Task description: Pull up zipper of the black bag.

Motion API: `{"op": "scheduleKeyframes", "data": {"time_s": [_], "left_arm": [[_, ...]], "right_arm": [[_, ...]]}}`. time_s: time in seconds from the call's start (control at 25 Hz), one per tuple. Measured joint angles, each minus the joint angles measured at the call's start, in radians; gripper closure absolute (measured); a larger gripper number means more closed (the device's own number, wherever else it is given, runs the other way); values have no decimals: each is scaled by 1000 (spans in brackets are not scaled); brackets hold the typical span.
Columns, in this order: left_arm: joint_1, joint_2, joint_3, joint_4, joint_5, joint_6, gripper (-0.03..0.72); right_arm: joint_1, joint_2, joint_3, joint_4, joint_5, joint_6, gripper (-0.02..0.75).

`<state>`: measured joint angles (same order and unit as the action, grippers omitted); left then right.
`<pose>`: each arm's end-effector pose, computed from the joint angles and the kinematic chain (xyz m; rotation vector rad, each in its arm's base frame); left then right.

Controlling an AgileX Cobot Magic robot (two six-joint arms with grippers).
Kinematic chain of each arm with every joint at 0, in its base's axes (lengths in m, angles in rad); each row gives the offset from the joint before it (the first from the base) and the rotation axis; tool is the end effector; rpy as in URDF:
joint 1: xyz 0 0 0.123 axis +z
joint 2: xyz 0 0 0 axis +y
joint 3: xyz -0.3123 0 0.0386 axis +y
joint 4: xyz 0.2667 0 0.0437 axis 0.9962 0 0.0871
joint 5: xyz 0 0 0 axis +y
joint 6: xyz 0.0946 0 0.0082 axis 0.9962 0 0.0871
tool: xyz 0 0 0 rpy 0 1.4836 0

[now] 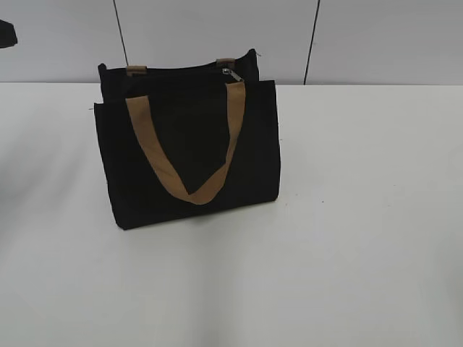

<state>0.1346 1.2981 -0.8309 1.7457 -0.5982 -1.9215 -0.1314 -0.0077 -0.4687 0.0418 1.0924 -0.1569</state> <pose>0.2848 -0.0145 0.3153 0.0827 2.0302 -0.6085 -0.0131 0.0053 0.2724 -0.0289 2.1010 -0.1232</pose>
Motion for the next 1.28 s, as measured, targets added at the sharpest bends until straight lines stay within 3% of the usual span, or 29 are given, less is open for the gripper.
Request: {"op": "scheduleKeyframes", "data": {"time_s": [0.32, 0.8, 1.28], "left_arm": [[0, -40, 0, 1, -22, 0, 233], [0, -48, 0, 1, -8, 0, 233], [6, -46, 0, 0, 325, 0, 233]], "right_arm": [[91, 0, 0, 6, 1, -3, 361], [103, 0, 0, 42, 1, 8, 361], [103, 0, 0, 43, 1, 9, 361]]}}
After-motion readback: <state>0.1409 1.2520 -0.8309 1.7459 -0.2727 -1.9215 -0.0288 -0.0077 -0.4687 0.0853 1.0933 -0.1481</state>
